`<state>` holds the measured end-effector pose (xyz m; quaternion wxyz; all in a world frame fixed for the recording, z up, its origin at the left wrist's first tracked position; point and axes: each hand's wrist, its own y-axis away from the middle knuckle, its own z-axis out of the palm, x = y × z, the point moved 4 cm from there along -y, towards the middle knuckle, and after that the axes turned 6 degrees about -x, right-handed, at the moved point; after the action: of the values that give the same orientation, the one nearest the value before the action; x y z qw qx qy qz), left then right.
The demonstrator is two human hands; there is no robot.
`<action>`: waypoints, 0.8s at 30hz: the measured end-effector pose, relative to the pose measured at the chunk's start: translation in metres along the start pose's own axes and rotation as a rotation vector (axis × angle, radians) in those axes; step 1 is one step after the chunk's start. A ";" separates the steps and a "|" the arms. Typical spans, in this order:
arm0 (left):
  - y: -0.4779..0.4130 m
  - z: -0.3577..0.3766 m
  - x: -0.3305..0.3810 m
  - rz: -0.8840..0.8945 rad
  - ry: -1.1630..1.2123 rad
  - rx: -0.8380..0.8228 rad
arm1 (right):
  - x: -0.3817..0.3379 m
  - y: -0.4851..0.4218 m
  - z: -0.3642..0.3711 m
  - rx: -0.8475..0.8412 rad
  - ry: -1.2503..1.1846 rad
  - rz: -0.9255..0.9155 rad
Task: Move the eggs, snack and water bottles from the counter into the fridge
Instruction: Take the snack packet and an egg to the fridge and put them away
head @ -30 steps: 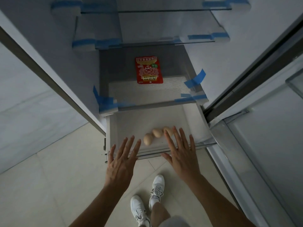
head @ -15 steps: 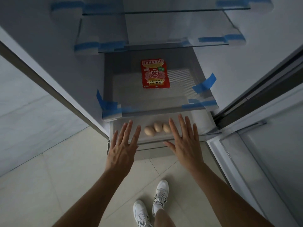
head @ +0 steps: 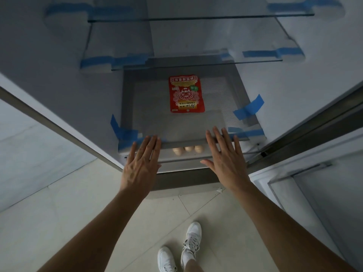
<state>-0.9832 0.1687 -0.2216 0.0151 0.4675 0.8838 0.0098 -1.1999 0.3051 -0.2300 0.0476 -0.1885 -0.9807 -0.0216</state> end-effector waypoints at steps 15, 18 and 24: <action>-0.029 -0.003 -0.012 -0.010 -0.005 0.032 | 0.006 -0.025 0.003 0.091 -0.062 0.008; -0.029 -0.003 -0.011 -0.020 0.007 0.055 | 0.007 -0.026 0.003 0.100 -0.076 0.017; -0.030 -0.001 -0.010 -0.058 0.027 0.107 | 0.006 -0.028 0.005 0.156 -0.119 0.059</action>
<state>-1.0022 0.1435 -0.2217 -0.0215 0.4417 0.8963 -0.0318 -1.2157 0.2818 -0.2351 0.0046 -0.2140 -0.9745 0.0674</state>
